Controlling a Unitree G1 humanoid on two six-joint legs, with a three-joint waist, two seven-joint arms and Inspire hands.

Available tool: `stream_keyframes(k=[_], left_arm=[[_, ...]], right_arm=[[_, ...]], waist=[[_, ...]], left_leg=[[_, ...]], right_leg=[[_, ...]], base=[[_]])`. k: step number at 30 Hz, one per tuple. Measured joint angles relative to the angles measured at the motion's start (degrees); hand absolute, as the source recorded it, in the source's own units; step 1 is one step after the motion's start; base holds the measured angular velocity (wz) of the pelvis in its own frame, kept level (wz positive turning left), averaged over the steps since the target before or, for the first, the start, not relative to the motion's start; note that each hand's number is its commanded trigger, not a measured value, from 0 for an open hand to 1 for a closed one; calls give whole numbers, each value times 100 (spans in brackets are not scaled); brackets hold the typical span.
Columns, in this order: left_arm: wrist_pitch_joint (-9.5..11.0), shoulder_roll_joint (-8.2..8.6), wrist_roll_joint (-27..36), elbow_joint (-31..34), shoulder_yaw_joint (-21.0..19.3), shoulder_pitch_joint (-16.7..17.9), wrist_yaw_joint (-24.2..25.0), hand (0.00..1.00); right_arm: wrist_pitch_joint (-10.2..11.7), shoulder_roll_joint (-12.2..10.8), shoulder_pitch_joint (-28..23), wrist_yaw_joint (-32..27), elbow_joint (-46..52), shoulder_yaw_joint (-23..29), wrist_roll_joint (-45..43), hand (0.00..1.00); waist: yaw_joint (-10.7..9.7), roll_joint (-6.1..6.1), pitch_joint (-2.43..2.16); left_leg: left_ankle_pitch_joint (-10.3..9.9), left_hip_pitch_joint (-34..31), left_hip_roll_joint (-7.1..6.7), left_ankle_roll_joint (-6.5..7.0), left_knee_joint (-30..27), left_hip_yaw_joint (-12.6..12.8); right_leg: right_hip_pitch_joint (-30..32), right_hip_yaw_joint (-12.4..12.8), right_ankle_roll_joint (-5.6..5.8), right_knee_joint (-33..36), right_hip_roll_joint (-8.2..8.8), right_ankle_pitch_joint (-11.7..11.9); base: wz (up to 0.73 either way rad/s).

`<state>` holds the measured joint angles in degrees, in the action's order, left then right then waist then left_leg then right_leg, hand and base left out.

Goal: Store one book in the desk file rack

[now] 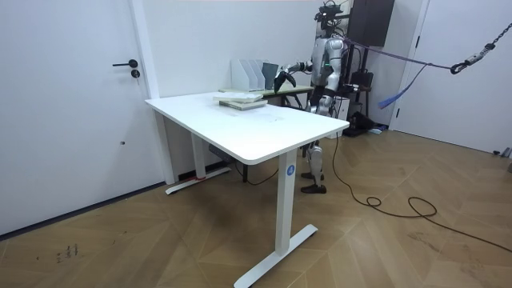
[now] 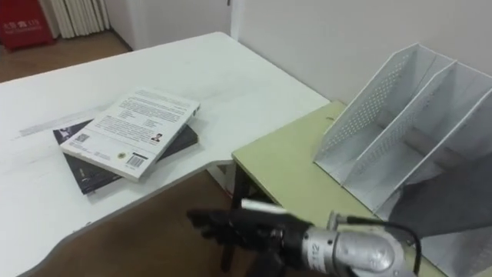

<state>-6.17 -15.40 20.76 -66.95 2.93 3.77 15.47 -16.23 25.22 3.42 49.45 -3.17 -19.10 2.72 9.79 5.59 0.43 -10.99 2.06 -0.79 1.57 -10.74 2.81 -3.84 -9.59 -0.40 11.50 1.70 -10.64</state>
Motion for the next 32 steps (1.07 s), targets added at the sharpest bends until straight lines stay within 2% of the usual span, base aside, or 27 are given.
stream_keyframes(k=[3, 5, 6, 7, 10, 12, 13, 15, 16, 18, 22, 24, 32], left_arm=[[-6, 40, 6, -4, 10, -27, -25, 0], [1, 95, 85, -12, 12, -15, -56, 0], [21, 139, 216, -34, 40, 21, -131, 0], [29, 166, 227, -25, 53, 29, -156, 0], [46, 263, 225, -26, -2, 121, -274, 0], [132, 315, 226, -19, -55, 217, -352, 0], [142, 314, 224, -19, -66, 230, -360, 0], [141, 353, 207, -20, -195, 258, -365, 0], [139, 361, 207, -21, -227, 266, -365, 0], [136, 386, 169, -24, -355, 344, -363, 0], [121, 458, -25, -26, -670, 465, -356, 0], [116, 473, -54, -34, -732, 524, -360, 0], [139, 488, -541, 6, -859, 533, -413, 0]], right_arm=[[-13, -141, -149, -23, -922, 20, -478, 0], [10, -270, -357, -157, -1735, 105, -830, 0], [15, -368, -534, -319, -2133, 170, -980, 0], [25, -416, -596, -394, -2339, 199, -1011, 0], [210, -739, -758, -874, -3642, 536, -1050, 0], [315, -964, -824, -1270, -4441, 1029, -954, 0], [395, -1025, -826, -1377, -4589, 1157, -921, 0], [668, -1174, -812, -1757, -5188, 1442, -750, 0], [693, -1204, -810, -1860, -5310, 1493, -694, 0], [802, -1305, -798, -2222, -5732, 1697, -423, 0], [922, -1365, -904, -2743, -6251, 2094, 31, 0], [1001, -1382, -939, -3003, -6480, 2246, 422, 0], [1193, -1424, -1015, -3558, -6756, 2428, 919, 0]], waist=[[-12, -57, 5], [-53, -154, 17], [-62, -199, -16], [-88, -213, -28], [-212, -302, -40], [-306, -337, -49], [-334, -375, -65], [-370, -356, -52], [-383, -362, -48], [-500, -382, -76], [-565, -384, -69], [-666, -417, -66], [-930, -494, -56]], left_leg=[[0, -65, 2, 0, -16, -5], [0, -89, -2, 0, -63, -22], [0, -86, -3, 0, -61, -3], [0, -86, -2, 0, -58, 1], [2, -81, 3, -2, -58, -4], [1, -52, 3, -3, -54, -5], [-1, -57, 2, -5, -50, -10], [-2, -51, 0, -6, -73, -8], [-3, -47, -1, -5, -83, -8], [-4, -34, -7, -3, -97, -22], [-3, 2, -10, -2, -77, -35], [-6, 54, -8, -6, -44, -22], [-5, 83, -15, -8, -3, -11]], right_leg=[[61, 12, -5, 8, -3, 3], [67, -20, -10, 10, 3, 9], [58, -48, -10, 10, 7, 9], [57, -75, -10, 11, 11, 9], [42, -153, -9, 2, 19, 8], [-15, -164, -7, -29, 15, 6], [-31, -160, -9, -60, 9, 5], [-78, -146, -18, -112, 1, 1], [-99, -148, -18, -130, 0, 1], [-125, -168, -10, -204, 5, 1], [-177, -166, -3, -269, 5, 7], [-227, -157, -3, -277, -3, 7], [-231, -160, -5, -288, -2, -7]], base=[[0], [2], [7], [6], [4], [0], [0], [2], [12], [15], [3], [-3], [0]])
